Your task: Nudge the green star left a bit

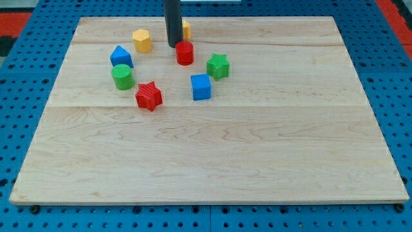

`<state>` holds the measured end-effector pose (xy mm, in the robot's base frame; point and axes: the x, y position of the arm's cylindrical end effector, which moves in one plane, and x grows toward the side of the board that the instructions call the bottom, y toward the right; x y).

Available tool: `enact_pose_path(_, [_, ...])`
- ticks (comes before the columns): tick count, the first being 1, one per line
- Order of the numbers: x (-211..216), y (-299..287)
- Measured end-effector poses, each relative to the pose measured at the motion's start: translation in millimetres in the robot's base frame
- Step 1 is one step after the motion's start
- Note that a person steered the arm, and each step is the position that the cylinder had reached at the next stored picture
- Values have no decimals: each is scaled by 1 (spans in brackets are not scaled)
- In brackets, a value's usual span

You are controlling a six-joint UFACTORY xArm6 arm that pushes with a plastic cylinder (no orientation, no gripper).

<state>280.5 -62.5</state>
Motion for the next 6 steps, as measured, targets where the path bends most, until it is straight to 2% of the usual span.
enact_pose_path(2, [27, 50])
enact_pose_path(3, [32, 49])
enact_pose_path(4, [16, 80])
enact_pose_path(5, [-2, 142])
enact_pose_path(6, [34, 151])
